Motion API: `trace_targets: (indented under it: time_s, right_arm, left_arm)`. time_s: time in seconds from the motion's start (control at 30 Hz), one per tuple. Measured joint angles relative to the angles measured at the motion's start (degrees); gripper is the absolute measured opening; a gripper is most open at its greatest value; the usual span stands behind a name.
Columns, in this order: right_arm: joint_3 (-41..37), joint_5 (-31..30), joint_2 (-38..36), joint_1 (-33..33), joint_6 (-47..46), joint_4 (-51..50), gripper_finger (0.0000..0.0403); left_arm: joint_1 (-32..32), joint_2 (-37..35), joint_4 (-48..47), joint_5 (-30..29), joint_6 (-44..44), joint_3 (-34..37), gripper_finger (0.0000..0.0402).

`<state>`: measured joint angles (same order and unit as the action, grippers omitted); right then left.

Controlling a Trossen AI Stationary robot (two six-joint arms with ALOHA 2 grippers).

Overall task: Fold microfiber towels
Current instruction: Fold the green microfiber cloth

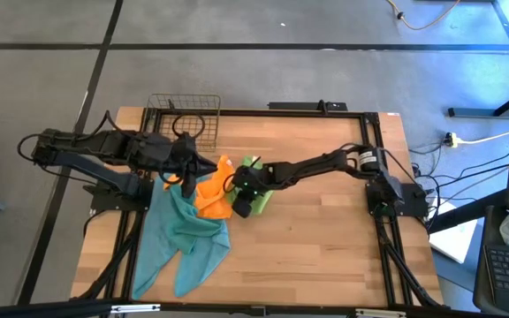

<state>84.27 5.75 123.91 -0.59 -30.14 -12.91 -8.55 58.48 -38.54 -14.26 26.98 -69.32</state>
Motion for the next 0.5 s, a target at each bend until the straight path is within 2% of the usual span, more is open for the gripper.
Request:
trace_targets:
  time_s: [0.27,0.4,0.5]
  right_arm:
    - [1.61,-0.01,-1.32,-2.03,2.0,-0.11,0.0086]
    - [3.33,0.26,-1.63,-3.07,5.72,3.74,0.0095]
    - [4.68,3.48,-1.54,-3.54,9.52,4.67,0.0097]
  left_arm:
    - [-0.27,0.0,-0.04,-0.02,0.0,0.0,0.0041]
    - [-0.23,-0.02,-0.09,-0.02,-0.02,0.0,0.0041]
    - [-0.23,-0.02,-0.28,-0.06,-0.02,0.0,0.0041]
